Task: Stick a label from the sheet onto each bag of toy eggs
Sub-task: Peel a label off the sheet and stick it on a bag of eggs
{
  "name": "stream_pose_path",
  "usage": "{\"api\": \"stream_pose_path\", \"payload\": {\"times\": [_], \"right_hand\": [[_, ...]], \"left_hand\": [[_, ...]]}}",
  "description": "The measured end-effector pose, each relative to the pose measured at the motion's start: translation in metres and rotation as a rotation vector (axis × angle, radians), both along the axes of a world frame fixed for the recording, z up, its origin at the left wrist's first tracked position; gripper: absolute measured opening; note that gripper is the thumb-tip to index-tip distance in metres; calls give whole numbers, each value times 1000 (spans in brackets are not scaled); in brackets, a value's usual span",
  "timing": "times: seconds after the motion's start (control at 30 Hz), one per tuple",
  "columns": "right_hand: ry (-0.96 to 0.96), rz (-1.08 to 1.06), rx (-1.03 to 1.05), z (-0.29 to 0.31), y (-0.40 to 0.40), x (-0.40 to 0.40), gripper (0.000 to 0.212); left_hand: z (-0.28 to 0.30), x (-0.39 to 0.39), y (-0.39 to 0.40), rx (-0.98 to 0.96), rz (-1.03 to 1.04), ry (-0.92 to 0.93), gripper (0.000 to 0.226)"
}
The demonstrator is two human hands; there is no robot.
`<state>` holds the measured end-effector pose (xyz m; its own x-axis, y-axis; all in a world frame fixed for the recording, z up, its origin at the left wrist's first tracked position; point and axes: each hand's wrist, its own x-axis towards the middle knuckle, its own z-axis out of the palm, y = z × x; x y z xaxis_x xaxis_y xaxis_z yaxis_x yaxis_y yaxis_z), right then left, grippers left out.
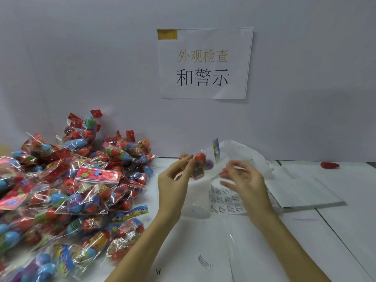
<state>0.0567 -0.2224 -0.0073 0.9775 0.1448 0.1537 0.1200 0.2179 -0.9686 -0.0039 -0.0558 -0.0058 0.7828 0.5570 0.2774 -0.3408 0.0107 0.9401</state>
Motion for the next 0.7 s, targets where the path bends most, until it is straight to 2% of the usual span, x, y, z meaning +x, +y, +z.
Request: {"api": "stream_pose_path", "payload": {"times": [0.07, 0.17, 0.2, 0.27, 0.3, 0.37, 0.43, 0.53, 0.6, 0.7], "right_hand": [[37, 251, 48, -2, 7, -5, 48], [-27, 301, 11, -3, 13, -8, 48], [-30, 263, 18, -1, 12, -8, 46], [6, 244, 34, 4, 7, -7, 45], [46, 279, 54, 4, 3, -6, 48], [120, 390, 70, 8, 2, -8, 55], [145, 490, 35, 8, 4, -12, 53], [155, 558, -25, 7, 6, -15, 41], [111, 554, -108, 6, 4, -15, 43], [57, 445, -230, 3, 5, -15, 44]], "left_hand": [[0, -2, -6, 122, -33, -74, 19], [1, -6, -20, 206, -197, -88, 32], [1, -6, -21, 165, -228, -92, 37], [2, -4, -16, 86, -184, -116, 32], [2, -2, -12, 75, -117, -97, 30], [1, 0, -4, 49, -48, 22, 42], [1, 1, 1, -79, -170, 114, 40], [5, 1, 7, -254, -259, 74, 23], [6, 1, 9, -249, -186, 54, 26], [4, -1, 9, -143, -61, 86, 29]]}}
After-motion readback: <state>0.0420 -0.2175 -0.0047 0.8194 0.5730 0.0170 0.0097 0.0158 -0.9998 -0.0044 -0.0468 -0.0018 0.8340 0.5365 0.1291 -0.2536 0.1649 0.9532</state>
